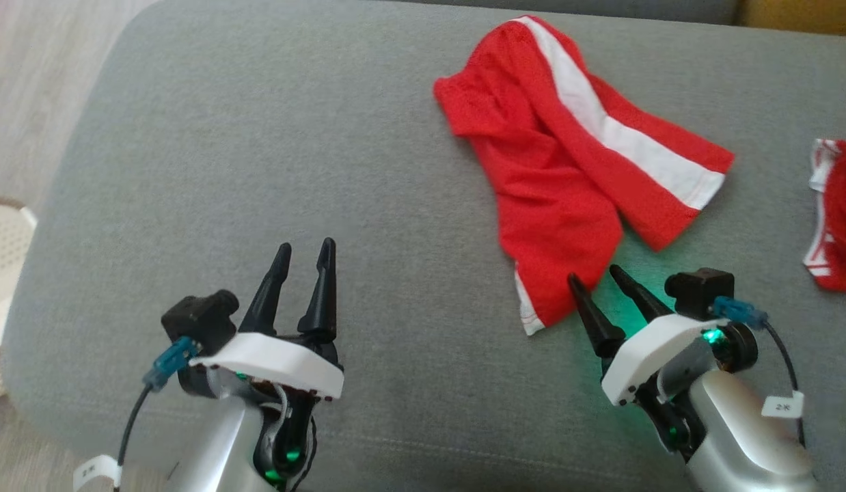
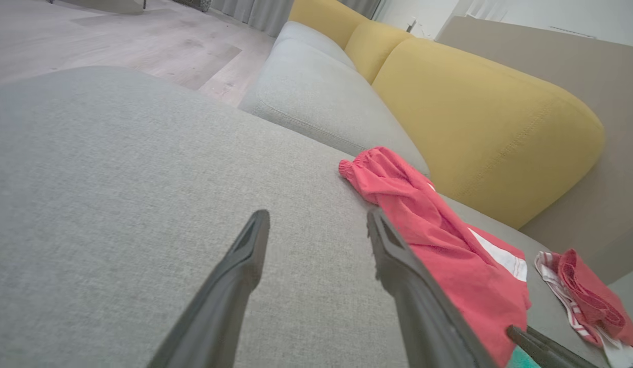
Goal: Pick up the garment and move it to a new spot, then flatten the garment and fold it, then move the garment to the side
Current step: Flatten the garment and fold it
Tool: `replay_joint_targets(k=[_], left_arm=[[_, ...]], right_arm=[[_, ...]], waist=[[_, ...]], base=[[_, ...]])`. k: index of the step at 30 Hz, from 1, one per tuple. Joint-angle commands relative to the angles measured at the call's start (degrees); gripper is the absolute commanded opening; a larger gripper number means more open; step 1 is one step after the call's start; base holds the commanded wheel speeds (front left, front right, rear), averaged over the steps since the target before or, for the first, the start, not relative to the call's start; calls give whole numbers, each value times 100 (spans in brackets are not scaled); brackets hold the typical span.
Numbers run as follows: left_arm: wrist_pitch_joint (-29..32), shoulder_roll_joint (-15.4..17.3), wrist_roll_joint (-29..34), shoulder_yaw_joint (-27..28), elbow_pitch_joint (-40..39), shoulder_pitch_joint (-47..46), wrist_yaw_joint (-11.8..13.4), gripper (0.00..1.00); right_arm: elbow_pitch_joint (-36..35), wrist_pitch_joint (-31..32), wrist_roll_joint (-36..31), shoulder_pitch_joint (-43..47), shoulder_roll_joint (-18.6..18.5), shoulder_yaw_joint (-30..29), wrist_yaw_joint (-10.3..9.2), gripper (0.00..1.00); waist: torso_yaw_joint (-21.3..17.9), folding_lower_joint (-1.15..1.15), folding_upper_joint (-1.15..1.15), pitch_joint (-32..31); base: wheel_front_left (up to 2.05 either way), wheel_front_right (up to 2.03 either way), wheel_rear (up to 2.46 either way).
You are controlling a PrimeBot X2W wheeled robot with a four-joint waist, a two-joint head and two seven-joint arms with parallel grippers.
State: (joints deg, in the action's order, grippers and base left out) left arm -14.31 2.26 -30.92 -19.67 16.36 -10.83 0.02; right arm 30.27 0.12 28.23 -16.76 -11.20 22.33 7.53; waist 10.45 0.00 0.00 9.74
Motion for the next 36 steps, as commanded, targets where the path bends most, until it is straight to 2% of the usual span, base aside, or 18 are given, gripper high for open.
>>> replay_joint_targets(k=[1, 2, 3, 8, 13, 18, 23, 27, 32, 36], left_arm=[[-69, 62, -34, 164, -176, -244, 8, 100], [-69, 62, -37, 161, -175, -242, 9, 100], [-69, 62, -36, 164, -175, -236, 13, 100], [-69, 62, -7, 244, -165, -170, 32, 100], [-69, 62, -13, 279, -174, -156, 15, 100], [-69, 62, -29, 229, -190, -173, -3, 100], [-69, 62, -36, 152, -175, -187, 0, 100], [-69, 62, -35, 126, -140, -174, -12, 100], [-69, 62, -11, 169, -103, -130, -17, 100], [-69, 62, 8, 189, -78, -101, -31, 100]], right_arm=[[-131, 4, 13, -209, 58, 109, -4, 100], [-98, 20, 19, -247, 60, 150, -4, 34], [-88, 6, 9, -291, 57, 197, -4, 0], [-144, -258, -330, -523, -116, 202, -4, 0], [-499, -462, -708, -602, -335, -141, -4, 0], [-933, -171, -887, -514, -615, -784, -4, 0], [-992, 389, -941, -410, -769, -1636, -4, 0], [-1343, 554, -948, -327, -815, -1790, -4, 0], [-1833, 540, -1089, -273, -715, -1622, -4, 0], [-2503, 735, -836, -50, -541, -734, -4, 0]], waist=[[109, 0, 0, 63], [141, 0, 0, 71], [156, 0, 0, 70], [67, 0, 0, 6], [-197, 0, 0, -117], [-413, 0, 0, -180], [-453, 0, 0, -165], [-411, 0, 0, -180], [-424, 0, 0, -238], [-457, 0, 0, -307]], base=[[0, 0, 0], [0, 0, 0], [0, 0, 0], [0, 0, 0], [0, 0, 0], [0, 0, 0], [0, 0, 0], [0, 0, 0], [0, 0, 0], [0, 0, 0]])
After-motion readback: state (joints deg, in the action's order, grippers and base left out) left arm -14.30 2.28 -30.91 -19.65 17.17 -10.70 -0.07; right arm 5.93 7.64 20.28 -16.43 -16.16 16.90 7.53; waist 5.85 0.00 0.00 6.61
